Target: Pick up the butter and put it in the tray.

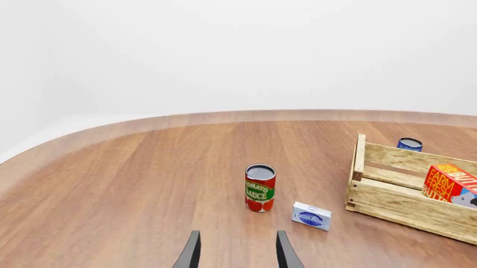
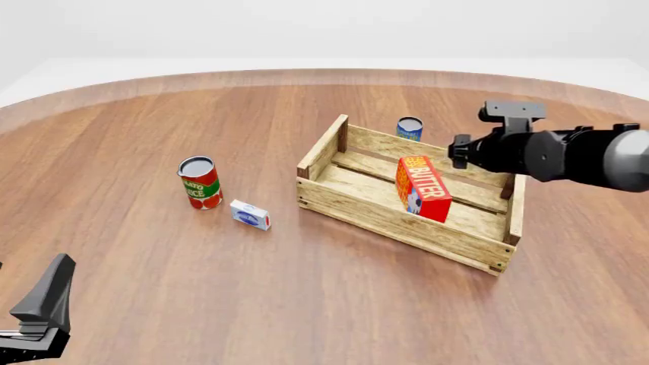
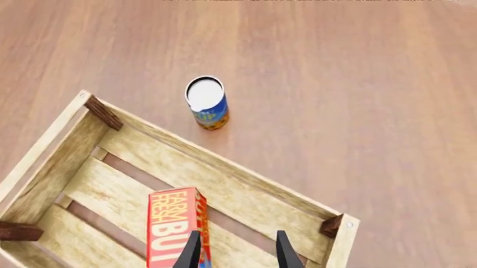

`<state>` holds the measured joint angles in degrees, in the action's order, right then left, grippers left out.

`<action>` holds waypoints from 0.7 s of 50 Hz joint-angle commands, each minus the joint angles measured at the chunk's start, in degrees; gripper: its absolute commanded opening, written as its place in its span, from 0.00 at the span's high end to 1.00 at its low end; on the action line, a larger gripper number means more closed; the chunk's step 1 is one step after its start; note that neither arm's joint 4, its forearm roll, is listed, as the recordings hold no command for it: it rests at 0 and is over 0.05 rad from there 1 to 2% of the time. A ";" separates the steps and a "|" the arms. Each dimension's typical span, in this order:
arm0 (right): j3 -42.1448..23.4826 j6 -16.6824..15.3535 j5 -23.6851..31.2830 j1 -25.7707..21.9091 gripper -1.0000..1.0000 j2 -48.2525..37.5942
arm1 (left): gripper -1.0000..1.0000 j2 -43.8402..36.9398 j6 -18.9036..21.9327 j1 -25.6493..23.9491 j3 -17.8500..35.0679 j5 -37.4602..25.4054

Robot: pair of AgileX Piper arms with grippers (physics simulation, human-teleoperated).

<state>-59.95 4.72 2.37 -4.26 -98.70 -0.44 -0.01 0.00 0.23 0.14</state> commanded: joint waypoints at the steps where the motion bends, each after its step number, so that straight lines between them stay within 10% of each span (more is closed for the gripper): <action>1: 0.20 0.07 -0.45 0.83 0.00 0.31 | 0.00 0.00 0.00 0.01 0.00 0.00; 35: 0.59 0.04 -1.48 4.35 0.00 0.98 | 0.00 0.00 0.01 0.00 0.00 0.00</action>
<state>-59.49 4.72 1.19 -0.92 -97.92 -0.44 -0.01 0.00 0.23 0.14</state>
